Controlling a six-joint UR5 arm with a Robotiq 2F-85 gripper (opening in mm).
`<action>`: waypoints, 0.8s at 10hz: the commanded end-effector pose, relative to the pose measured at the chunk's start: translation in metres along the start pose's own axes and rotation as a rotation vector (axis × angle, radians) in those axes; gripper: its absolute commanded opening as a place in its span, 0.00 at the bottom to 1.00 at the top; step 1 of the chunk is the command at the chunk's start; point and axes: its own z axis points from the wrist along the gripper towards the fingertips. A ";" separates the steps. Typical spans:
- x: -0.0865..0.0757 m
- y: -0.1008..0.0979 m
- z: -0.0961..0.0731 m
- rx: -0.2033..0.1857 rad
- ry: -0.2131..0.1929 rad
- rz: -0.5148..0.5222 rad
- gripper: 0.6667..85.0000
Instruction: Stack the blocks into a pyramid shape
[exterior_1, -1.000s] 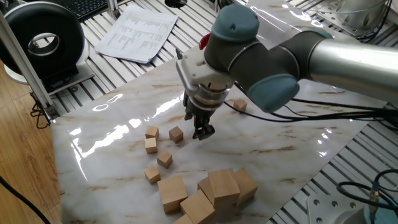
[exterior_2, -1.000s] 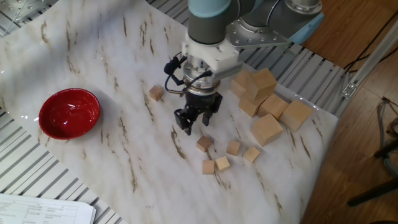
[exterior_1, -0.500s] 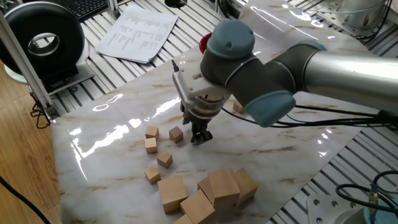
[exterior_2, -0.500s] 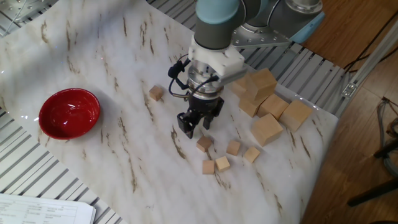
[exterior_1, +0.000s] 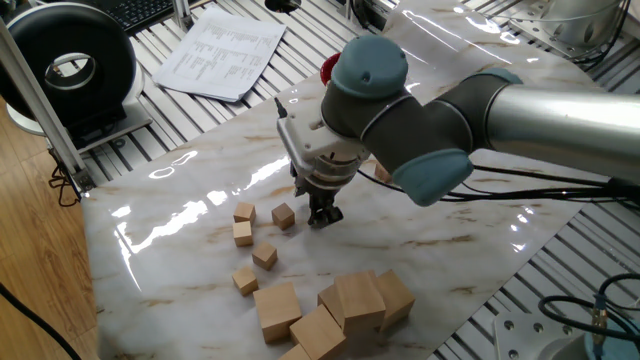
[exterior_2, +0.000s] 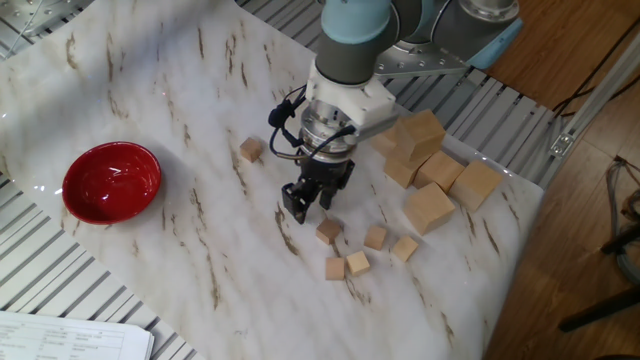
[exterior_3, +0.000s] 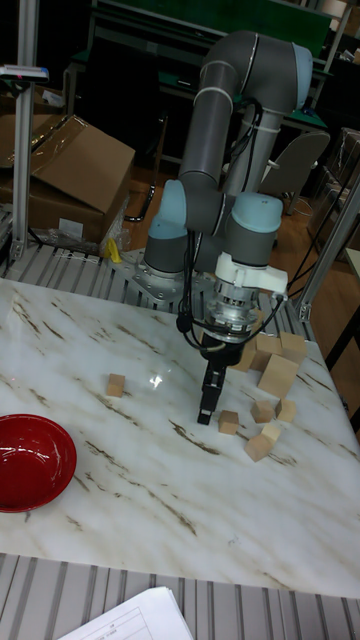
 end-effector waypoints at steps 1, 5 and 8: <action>-0.004 0.010 -0.002 -0.050 -0.023 -0.023 0.64; 0.006 0.023 -0.003 -0.102 0.009 -0.141 0.60; -0.004 0.028 -0.003 -0.119 -0.032 -0.150 0.60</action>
